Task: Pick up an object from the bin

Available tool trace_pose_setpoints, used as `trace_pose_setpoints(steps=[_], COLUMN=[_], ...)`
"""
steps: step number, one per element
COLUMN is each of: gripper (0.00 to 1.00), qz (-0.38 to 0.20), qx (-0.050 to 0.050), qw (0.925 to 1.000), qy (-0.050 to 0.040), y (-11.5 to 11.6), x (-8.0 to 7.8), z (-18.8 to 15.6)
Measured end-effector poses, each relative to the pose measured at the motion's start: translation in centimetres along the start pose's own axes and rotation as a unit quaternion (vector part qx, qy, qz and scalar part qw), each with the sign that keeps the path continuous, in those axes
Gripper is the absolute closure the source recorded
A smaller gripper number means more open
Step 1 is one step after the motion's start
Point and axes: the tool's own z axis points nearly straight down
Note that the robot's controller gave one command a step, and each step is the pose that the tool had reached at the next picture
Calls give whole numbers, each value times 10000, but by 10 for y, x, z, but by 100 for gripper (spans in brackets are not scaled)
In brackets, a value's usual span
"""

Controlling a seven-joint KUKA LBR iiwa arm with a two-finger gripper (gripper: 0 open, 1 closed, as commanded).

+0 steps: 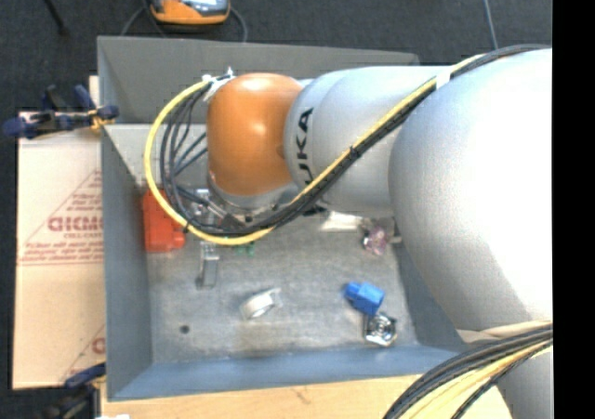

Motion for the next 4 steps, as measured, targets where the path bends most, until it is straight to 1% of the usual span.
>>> trace_pose_setpoints(steps=[1, 2, 3, 4], gripper=[0, 0, 100, 100], qz=[-917, -1214, -1222, -1319], qx=[16, 22, 2, 9], qw=[9958, 9926, 9925, 9912], qy=[-11, -3, -27, -69], y=[-54, -131, -126, -124], x=[47, 99, 97, 105], z=[38, 41, 40, -69])
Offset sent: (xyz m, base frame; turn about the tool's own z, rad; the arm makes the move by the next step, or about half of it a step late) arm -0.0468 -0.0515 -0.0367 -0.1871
